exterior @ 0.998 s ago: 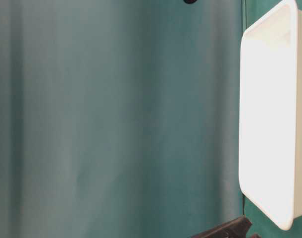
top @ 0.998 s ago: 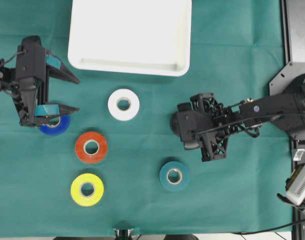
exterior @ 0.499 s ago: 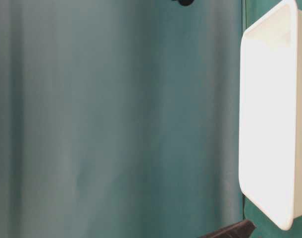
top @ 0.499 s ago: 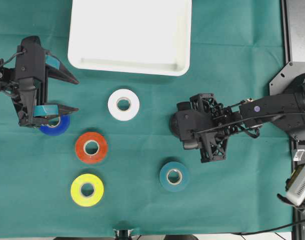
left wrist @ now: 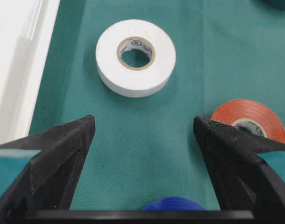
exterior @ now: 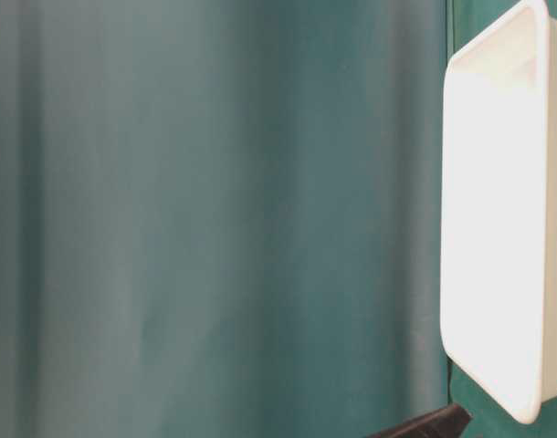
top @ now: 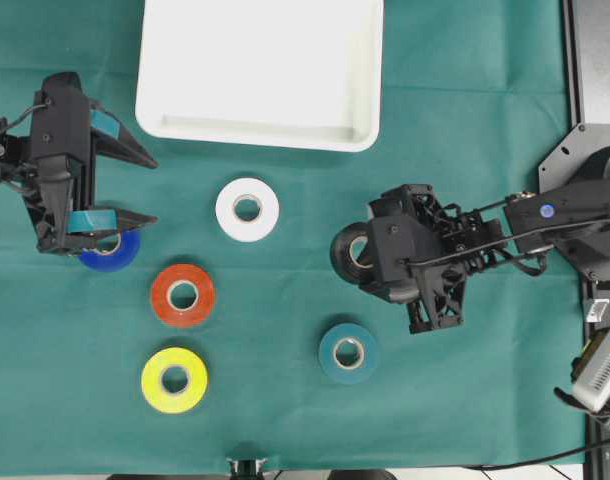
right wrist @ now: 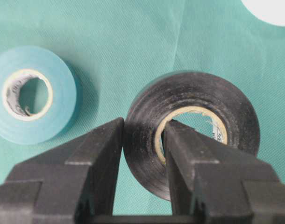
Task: Put the tape alternately from left to right into the white case.
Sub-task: 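Lower the right gripper and grasp the black tape roll by its rim, then carry the black tape roll with the right gripper into the white tray, then release the black roll in the tray and withdraw the right gripper, then move the left gripper over the white tape roll, then lower the left gripper and grasp the white tape roll by its rim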
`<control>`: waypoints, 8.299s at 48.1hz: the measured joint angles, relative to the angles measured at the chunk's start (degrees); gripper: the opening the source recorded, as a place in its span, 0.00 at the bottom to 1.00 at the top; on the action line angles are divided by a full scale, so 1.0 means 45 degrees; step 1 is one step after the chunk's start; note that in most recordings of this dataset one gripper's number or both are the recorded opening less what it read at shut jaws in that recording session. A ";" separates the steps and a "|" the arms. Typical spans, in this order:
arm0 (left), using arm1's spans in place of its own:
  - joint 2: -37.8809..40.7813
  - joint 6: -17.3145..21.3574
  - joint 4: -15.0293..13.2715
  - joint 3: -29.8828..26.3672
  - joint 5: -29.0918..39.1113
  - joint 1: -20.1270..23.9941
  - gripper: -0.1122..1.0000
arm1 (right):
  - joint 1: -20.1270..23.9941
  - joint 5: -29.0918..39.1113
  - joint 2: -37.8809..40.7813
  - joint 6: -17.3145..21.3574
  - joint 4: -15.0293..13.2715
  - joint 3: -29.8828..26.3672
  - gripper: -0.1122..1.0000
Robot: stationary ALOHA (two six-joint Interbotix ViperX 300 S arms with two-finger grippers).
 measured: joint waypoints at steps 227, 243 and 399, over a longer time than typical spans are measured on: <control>0.0000 0.0020 0.0020 0.0000 0.0020 0.0000 0.96 | -0.1660 0.0000 0.1055 0.0215 -0.3945 -0.1602 0.85; 0.0000 0.0020 0.0000 0.0000 0.0020 0.0000 0.96 | -0.1660 -0.0020 0.1055 0.0391 -0.3945 -0.1484 0.85; 0.7383 0.0176 0.0078 -0.5449 0.1133 -0.0547 0.36 | -0.1641 -0.0215 0.1094 0.0410 -0.3945 -0.1484 0.85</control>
